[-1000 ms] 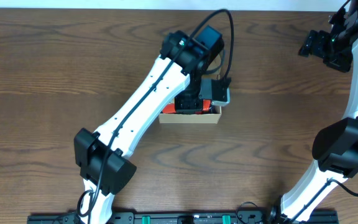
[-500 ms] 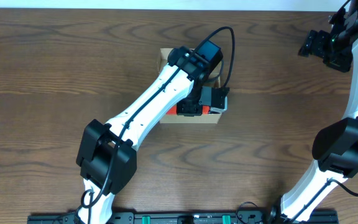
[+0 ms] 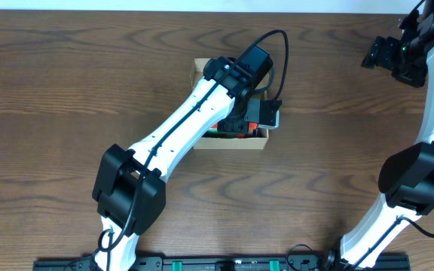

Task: Pack container
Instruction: 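Place the red box cutter into the box and release it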

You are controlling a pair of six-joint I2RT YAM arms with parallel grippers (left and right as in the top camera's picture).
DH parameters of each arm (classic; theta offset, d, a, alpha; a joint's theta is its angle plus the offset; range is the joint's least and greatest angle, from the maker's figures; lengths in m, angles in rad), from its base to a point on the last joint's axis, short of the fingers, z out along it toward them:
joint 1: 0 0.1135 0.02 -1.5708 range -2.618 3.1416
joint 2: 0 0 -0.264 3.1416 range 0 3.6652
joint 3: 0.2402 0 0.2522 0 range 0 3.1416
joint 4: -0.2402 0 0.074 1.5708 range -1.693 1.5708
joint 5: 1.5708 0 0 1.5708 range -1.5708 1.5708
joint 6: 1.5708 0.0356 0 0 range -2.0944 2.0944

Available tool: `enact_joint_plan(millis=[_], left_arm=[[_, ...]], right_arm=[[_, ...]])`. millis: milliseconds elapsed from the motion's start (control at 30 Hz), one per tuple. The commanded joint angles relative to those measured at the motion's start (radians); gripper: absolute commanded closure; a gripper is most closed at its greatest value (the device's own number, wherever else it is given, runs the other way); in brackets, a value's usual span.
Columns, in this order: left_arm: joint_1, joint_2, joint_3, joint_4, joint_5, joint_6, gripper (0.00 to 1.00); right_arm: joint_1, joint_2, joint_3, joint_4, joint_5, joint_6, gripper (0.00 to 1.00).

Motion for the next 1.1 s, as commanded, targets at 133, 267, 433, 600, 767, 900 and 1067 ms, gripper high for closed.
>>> enact_joint_plan(millis=[133,267,433,600,767,900,1067], left_arm=[[0.002,0.065,0.002,-0.050,-0.047,-0.011,0.94],[0.002,0.090,0.002,-0.056,-0.073,-0.016,0.94],[0.002,0.095,0.002,-0.048,-0.096,-0.026,0.94],[0.002,0.095,0.002,-0.021,-0.107,-0.056,0.62],[0.002,0.095,0.002,-0.011,-0.118,-0.068,0.57],[0.001,0.095,0.003,0.004,-0.140,-0.098,0.58],[0.001,0.095,0.026,0.016,-0.177,-0.163,0.63]], right_arm=[[-0.004,0.000,0.001,-0.001,-0.003,0.015,0.10],[-0.004,0.000,0.001,-0.002,-0.003,0.015,0.10],[-0.004,0.000,0.001,-0.004,-0.003,0.015,0.10],[-0.004,0.000,0.001,-0.005,-0.003,0.015,0.10],[-0.004,0.000,0.001,-0.005,-0.003,0.015,0.10],[-0.004,0.000,0.001,-0.005,-0.004,0.015,0.10],[-0.004,0.000,0.001,-0.006,-0.004,0.015,0.09]])
